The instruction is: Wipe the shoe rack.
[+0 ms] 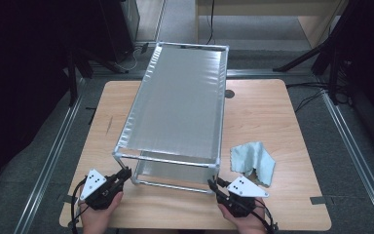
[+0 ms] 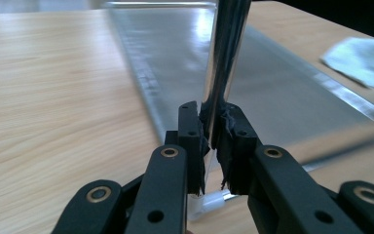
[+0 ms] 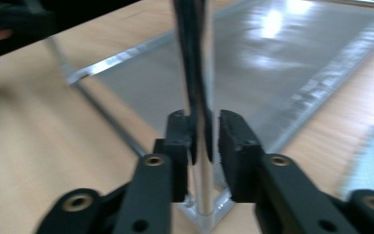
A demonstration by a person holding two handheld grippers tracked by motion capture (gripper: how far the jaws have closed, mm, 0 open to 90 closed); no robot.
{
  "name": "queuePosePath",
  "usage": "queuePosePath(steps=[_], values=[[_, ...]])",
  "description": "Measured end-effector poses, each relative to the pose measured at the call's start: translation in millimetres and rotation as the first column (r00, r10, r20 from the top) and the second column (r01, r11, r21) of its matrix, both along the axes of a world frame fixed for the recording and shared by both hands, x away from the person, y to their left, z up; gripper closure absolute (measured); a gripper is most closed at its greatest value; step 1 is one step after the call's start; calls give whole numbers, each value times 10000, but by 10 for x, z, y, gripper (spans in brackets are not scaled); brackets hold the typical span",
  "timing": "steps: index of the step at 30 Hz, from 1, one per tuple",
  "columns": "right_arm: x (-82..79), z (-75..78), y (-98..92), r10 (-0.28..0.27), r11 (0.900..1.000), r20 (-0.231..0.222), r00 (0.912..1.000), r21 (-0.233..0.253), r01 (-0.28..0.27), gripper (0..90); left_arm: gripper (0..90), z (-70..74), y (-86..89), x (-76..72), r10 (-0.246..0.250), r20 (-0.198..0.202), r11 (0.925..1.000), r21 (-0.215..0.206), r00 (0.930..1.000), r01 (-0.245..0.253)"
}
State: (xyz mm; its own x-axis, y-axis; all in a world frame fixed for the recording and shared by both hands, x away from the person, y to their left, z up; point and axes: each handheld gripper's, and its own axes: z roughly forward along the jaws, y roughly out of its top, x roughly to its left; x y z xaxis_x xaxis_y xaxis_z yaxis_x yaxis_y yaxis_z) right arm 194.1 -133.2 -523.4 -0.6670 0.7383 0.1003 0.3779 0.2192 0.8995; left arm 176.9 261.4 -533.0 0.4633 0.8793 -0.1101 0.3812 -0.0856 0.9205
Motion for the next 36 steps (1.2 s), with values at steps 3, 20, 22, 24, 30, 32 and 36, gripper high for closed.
queuePosePath(steps=[3, 20, 22, 24, 30, 32, 36], values=[[96, 9, -102, -707, 9975, -83, 9975, 40, 707, 793, 812, 2, -106, -75, -676, 119, 9973, 282, 9976, 672], [409, 98, -971, 1117, 9926, -224, 9935, 500, -1105, 496, 811, -12, -208, -262, -1616, 171, 9866, 276, 9867, 1611], [455, 104, -1093, 54, 9974, -213, 9998, 724, -39, 480, 810, -14, -215, -269, -1662, 131, 9860, 154, 9860, 1660], [530, 80, -1126, -1937, 9808, -361, 9804, 157, 1943, 418, 811, -13, -249, -290, -1870, 162, 9822, 226, 9822, 1866], [742, -163, -860, -4209, 8993, -1272, 8981, -1884, 3947, 334, 813, -8, -430, -347, -2782, 332, 9594, 584, 9599, 2760], [794, -234, -811, -4609, 8759, -1537, 8740, -2373, 4202, 354, 811, -6, -463, -358, -2974, 347, 9536, 599, 9541, 2951], [813, -268, -809, -4669, 8679, -1247, 8755, -2544, 4266, 565, 755, -1, -488, -358, -2963, 316, 9547, 367, 9546, 2952]])
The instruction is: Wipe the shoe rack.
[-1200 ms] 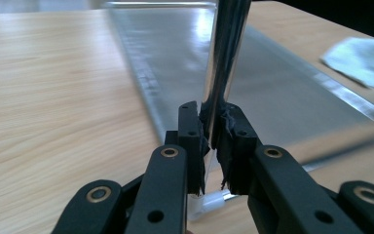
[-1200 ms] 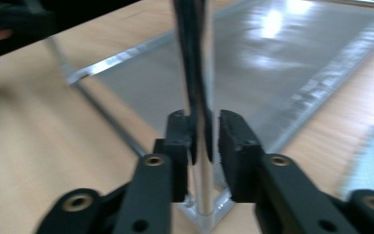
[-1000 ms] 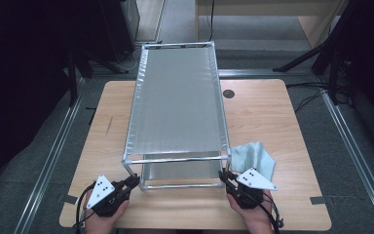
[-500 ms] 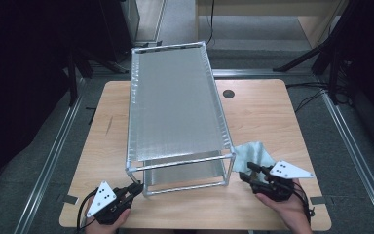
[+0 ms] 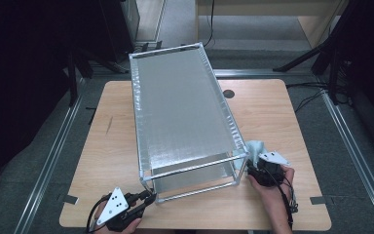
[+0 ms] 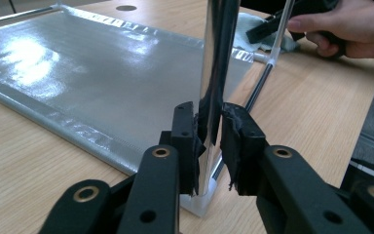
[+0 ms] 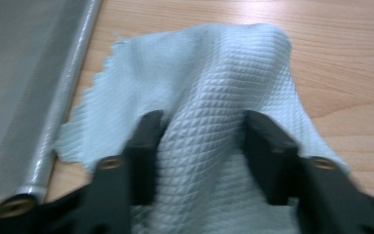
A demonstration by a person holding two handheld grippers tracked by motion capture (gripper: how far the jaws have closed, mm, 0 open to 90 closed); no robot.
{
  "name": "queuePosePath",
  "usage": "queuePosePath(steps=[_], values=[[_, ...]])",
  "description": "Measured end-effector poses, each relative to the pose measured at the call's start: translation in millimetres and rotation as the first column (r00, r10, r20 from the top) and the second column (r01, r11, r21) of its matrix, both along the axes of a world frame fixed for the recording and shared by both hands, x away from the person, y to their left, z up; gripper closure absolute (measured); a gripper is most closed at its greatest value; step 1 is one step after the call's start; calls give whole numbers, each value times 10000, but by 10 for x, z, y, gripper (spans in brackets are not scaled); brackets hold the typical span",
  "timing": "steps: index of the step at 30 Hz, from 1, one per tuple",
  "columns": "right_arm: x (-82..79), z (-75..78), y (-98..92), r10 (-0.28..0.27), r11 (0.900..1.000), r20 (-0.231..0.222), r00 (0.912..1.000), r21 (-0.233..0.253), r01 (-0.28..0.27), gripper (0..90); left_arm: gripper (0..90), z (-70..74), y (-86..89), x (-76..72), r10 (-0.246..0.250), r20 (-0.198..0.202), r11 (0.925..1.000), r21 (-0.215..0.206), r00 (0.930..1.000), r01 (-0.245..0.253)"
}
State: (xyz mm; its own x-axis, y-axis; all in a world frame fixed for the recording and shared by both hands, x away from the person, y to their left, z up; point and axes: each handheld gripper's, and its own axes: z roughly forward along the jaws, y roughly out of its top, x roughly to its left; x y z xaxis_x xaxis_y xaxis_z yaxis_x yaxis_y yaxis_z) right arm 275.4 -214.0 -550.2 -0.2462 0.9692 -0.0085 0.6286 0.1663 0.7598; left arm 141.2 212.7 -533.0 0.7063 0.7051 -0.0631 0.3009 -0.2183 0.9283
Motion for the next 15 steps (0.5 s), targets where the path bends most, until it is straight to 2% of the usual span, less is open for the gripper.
queuePosePath(steps=[3, 4, 7, 8, 10, 11, 12, 13, 15], values=[[-29, 16, -10, 350, 9994, -38, 9994, -56, -350, 741, 803, -2, -5, 10, -15, -79, 10000, -62, 10000, 15], [-35, 27, -25, 384, 9992, -190, 9991, 92, -382, 786, 807, -3, -7, 13, -27, -107, 10000, -88, 9999, 26], [-52, 70, -123, 606, 9922, -367, 9975, 1114, -562, 818, 809, -4, -50, 21, 11, -172, 9999, -169, 9999, -14], [-84, 134, -157, 656, 9880, -108, 9978, 1406, -634, 819, 810, -5, -73, 25, -34, -186, 9998, -184, 9998, 30], [-152, 320, -199, 695, 9828, 557, 9960, 1673, -779, 819, 811, -10, -125, 28, -146, -150, 9997, -217, 9998, 142], [-152, 320, -199, 695, 9828, 557, 9960, 1673, -779, 819, 811, -10, -125, 28, -146, -150, 9997, -217, 9998, 142], [-234, 561, -226, 717, 9727, 1493, 9862, 2083, -1023, 819, 811, -12, -190, 35, -285, -136, 9994, -216, 9995, 282], [-269, 656, -229, 704, 9693, 1860, 9800, 2195, -1113, 819, 811, -14, -234, 37, -346, -102, 9992, -214, 9993, 344], [-368, 938, -234, 613, 9604, 2777, 9587, 2452, -1324, 818, 812, -16, -299, 44, -411, -43, 9990, -172, 9991, 410]])
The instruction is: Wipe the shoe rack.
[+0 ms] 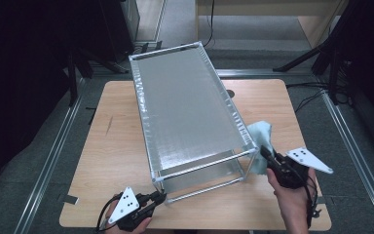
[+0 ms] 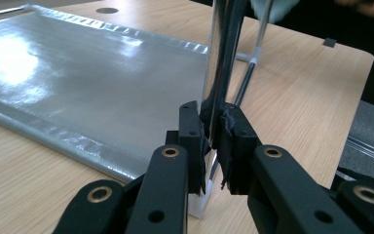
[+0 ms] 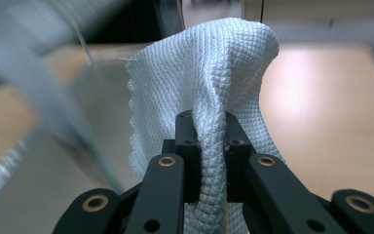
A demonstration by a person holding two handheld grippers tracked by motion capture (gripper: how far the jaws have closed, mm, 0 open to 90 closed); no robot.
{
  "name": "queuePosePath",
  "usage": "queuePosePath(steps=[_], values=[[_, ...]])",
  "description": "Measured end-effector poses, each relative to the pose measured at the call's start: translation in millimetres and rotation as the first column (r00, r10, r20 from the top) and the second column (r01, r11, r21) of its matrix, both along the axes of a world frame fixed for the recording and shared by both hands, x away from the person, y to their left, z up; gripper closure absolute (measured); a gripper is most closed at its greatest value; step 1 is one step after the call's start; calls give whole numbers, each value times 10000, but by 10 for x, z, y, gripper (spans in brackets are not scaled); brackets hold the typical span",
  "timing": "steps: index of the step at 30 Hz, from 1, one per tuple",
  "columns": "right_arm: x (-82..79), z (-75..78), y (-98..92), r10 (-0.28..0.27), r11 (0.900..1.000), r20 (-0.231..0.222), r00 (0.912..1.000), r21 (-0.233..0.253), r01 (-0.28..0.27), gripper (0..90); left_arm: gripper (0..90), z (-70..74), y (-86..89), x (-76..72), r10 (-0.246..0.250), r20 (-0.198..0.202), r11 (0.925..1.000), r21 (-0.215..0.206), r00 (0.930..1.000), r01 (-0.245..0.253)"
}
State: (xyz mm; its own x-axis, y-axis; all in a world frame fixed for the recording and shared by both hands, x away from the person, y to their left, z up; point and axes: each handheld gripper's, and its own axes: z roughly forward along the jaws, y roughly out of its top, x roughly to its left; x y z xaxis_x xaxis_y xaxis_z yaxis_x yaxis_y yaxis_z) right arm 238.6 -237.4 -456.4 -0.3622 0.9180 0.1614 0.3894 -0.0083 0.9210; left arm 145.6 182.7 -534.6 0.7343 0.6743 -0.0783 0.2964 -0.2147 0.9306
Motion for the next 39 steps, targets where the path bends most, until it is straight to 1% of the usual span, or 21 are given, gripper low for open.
queuePosePath(steps=[2, 3, 4, 6, 7, 8, 9, 10, 13, 16, 21, 26, 28, 30, 32, 33, 34, 35, 36, 37, 39], values=[[-100, 230, 5, -365, 9989, 942, 9949, 342, 334, 817, 815, 8, -79, -16, 146, 287, 9993, 342, 9995, -156], [-159, 336, 26, -734, 9968, 1420, 9871, 413, 682, 816, 815, 12, -112, -19, 171, 325, 9989, 419, 9993, -184], [-209, 428, 57, -823, 9960, 1838, 9795, 490, 745, 815, 815, 13, -138, -16, 126, 269, 9992, 384, 9996, -137], [-290, 569, 156, -544, 9972, 2495, 9669, 627, 399, 813, 815, 13, -186, -12, 75, 269, 9993, 373, 9996, -85], [-312, 613, 218, -239, 9983, 2647, 9640, 582, 88, 809, 816, 13, -201, -11, 37, 255, 9994, 357, 9997, -47], [-312, 613, 218, -239, 9983, 2647, 9640, 582, 88, 809, 816, 13, -201, -11, 37, 255, 9994, 357, 9997, -47], [-313, 632, 267, 73, 9987, 2630, 9648, 473, -204, 806, 816, 11, -227, -10, 11, 248, 9995, 307, 9997, -18], [-264, 600, 429, 736, 9973, 2162, 9736, -185, -713, 810, 816, 9, -240, -10, -1, 207, 9997, 253, 9998, -4], [-218, 492, 561, 1006, 9938, 1627, 9815, -625, -915, 817, 815, 3, -284, -11, 47, 94, 10000, 80, 9999, -48], [-229, 462, 672, 1071, 9940, 1496, 9829, -374, -1026, 819, 814, -5, -299, 2, 65, -87, 9998, -164, 9999, -66], [-304, 458, 932, 1714, 9849, 1396, 9753, -496, -1659, 820, 808, -14, -355, 14, 265, -277, 9987, -425, 9993, -277], [-439, 447, 1313, 2865, 9579, 1258, 9498, -589, -2811, 820, 807, -16, -382, 15, 345, -334, 9983, -467, 9988, -361], [-512, 444, 1480, 3265, 9439, 1371, 9352, -984, -3151, 821, 806, -19, -398, 15, 378, -342, 9978, -528, 9987, -396], [-557, 439, 1614, 3732, 9269, 1337, 9180, -968, -3627, 822, 807, -21, -407, 14, 409, -320, 9977, -529, 9987, -425], [-584, 432, 1707, 4081, 9125, 1321, 9033, -889, -3992, 822, 809, -25, -410, 2, 456, -212, 9978, -473, 9987, -466], [-590, 435, 1729, 4159, 9086, 1370, 8990, -1043, -4044, 821, 809, -27, -410, 4, 440, -216, 9977, -497, 9988, -450], [-590, 435, 1729, 4159, 9086, 1370, 8990, -1043, -4044, 821, 809, -27, -410, 4, 440, -216, 9977, -497, 9988, -450], [-568, 445, 1691, 4320, 9010, 1298, 8925, -1068, -4205, 819, 809, -28, -409, 8, 432, -233, 9976, -534, 9988, -444], [-550, 449, 1649, 4313, 9013, 1293, 8929, -1055, -4201, 819, 809, -30, -406, 12, 417, -243, 9975, -567, 9988, -430], [-534, 453, 1599, 4158, 9082, 1305, 9000, -1106, -4036, 819, 809, -30, -401, 15, 380, -250, 9976, -564, 9990, -394], [-494, 466, 1463, 3672, 9273, 1353, 9203, -1311, -3507, 819, 809, -30, -397, 16, 356, -243, 9979, -539, 9991, -368]])
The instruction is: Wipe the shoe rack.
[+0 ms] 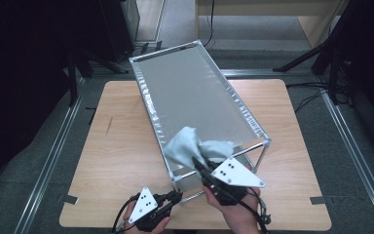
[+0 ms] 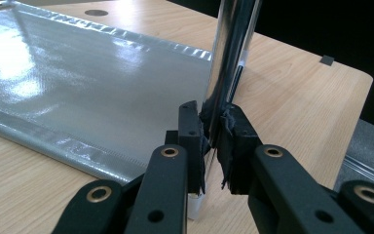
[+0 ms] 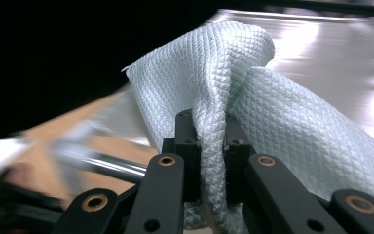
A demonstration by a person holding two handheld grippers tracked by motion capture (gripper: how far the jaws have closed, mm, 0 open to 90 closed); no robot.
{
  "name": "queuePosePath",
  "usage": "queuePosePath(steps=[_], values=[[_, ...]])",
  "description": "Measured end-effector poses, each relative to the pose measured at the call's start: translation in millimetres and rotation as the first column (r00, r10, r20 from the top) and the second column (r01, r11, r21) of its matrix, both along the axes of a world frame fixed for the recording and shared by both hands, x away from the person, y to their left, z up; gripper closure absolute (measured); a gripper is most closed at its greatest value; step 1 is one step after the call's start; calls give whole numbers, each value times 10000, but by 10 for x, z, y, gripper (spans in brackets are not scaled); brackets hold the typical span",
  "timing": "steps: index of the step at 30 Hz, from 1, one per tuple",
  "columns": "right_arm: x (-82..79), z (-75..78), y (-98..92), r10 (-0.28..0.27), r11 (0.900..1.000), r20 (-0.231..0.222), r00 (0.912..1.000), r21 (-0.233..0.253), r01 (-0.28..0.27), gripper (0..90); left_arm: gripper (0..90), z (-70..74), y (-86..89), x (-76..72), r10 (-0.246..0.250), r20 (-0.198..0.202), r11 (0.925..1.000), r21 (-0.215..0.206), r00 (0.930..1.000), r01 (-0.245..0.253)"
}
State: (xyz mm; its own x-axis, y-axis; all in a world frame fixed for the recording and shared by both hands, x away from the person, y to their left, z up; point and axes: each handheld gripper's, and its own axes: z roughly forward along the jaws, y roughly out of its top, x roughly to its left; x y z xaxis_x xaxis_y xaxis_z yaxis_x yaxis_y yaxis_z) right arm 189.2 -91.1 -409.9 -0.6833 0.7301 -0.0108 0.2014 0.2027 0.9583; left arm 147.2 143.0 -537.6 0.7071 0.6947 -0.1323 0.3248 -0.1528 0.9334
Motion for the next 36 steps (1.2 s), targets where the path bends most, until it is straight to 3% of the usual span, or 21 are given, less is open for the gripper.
queuePosePath(steps=[3, 6, 7, 8, 12, 14, 16, 17, 18, 19, 20, 24, 25, 26, 28, 31, 33, 36], values=[[84, 3, -285, -943, 9954, 50, 9955, 147, 942, 819, 809, 1, 1, 0, -7, 14, 10000, 29, 10000, 7], [162, 6, -601, -1973, 9799, 143, 9802, 345, 1967, 817, 811, 2, 3, -4, 20, 61, 10000, 92, 10000, -20], [162, 6, -601, -1973, 9799, 143, 9802, 345, 1967, 817, 811, 2, 3, -4, 20, 61, 10000, 92, 10000, -20], [188, 22, -798, -2782, 9604, 345, 9599, 260, 2774, 815, 811, 3, 16, 2, 52, 86, 9999, 121, 9999, -53], [204, 32, -1059, -3515, 9355, 266, 9358, 476, 3500, 815, 810, 0, 44, 24, 201, -9, 9998, -2, 9998, -201], [198, 25, -1121, -3509, 9343, 130, 9363, 724, 3492, 815, 810, 1, 38, 26, 244, -24, 9997, 0, 9997, -244], [168, 0, -1069, -3632, 9301, 340, 9311, 712, 3602, 817, 808, 0, 38, 30, 185, -101, 9998, -74, 9998, -186], [158, -9, -1029, -3542, 9331, 281, 9347, 762, 3513, 818, 807, 0, 29, 28, 197, -76, 9998, -70, 9998, -198], [148, -24, -957, -3187, 9441, 162, 9477, 942, 3159, 819, 808, 0, 20, 22, 217, -70, 9998, -49, 9997, -217], [148, -24, -957, -3187, 9441, 162, 9477, 942, 3159, 819, 808, 0, 20, 22, 217, -70, 9998, -49, 9997, -217], [117, -39, -769, -2612, 9609, 67, 9653, 968, 2593, 820, 809, -3, -28, 2, 127, -4, 9999, -2, 9999, -127], [13, -28, -384, -1205, 9889, -321, 9922, 840, 1228, 821, 811, -9, -126, -6, 39, 99, 10000, -13, 9999, -39], [13, -28, -384, -1205, 9889, -321, 9922, 840, 1228, 821, 812, -9, -126, -6, 39, 99, 10000, -13, 9999, -39], [-76, -21, -186, -620, 9965, -189, 9979, 553, 630, 820, 812, -9, -162, 3, 56, 105, 10000, -34, 9999, -55], [-145, -14, -66, -245, 9991, 3, 9997, 351, 244, 819, 812, -8, -165, 10, 45, 114, 10000, -18, 9999, -45], [-183, -13, -61, -23, 9997, 276, 9996, 233, 17, 814, 812, -5, -173, 17, 60, 92, 10000, -13, 9999, -60], [-175, -29, -155, -148, 9995, 458, 9988, 275, 136, 812, 811, -3, -185, 31, -53, 72, 10000, -22, 10000, 54], [-154, -50, -366, -1024, 9944, 793, 9916, 346, 999, 810, 811, 1, -211, 60, -166, 73, 9999, 32, 9998, 166]])
